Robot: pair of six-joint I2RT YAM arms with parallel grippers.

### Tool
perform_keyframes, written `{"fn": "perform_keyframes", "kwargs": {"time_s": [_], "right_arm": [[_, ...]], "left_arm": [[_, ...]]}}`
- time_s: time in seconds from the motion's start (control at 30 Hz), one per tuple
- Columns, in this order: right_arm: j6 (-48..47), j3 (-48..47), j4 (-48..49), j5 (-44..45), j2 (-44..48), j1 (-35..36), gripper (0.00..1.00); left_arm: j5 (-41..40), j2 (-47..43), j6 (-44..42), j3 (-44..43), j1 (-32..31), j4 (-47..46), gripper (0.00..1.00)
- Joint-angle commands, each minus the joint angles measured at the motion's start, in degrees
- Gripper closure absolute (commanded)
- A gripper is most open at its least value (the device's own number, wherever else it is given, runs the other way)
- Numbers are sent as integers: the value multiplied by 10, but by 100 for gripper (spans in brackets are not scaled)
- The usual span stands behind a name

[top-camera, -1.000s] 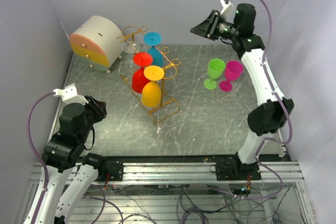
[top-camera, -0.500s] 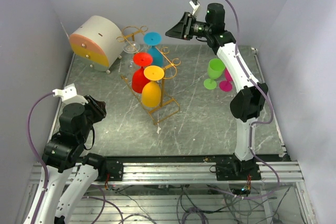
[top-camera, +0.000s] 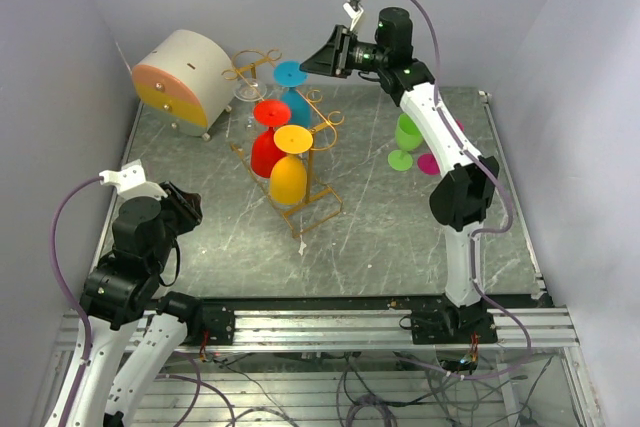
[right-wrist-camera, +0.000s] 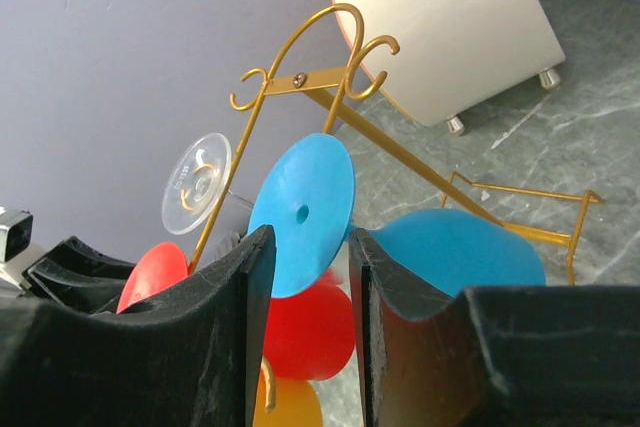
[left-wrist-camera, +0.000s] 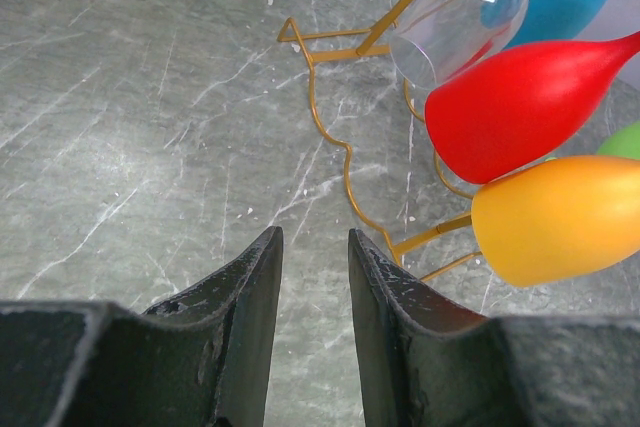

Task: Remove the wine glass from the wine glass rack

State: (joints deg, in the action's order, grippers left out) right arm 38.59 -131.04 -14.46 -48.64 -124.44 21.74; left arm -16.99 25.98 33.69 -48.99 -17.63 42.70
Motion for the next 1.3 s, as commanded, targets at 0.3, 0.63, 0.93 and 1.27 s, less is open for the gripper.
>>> {"fn": "perform_keyframes", "kwargs": {"time_s": [0.3,0.63,0.93,1.27], "right_arm": [[3,-15,13,3,-18,16,80],[18,3,32,18,-2,16,95],[58,43,73,72,32,5,100],[101,149,146,129,103,-18,100]], "left_arm": [[-16,-2,5,3,-2,-15,57],[-15,-2,5,2,-2,-16,57],[-15,-1,5,3,-2,-16,56],[-15,-1,4,2,-2,-15,56]]}}
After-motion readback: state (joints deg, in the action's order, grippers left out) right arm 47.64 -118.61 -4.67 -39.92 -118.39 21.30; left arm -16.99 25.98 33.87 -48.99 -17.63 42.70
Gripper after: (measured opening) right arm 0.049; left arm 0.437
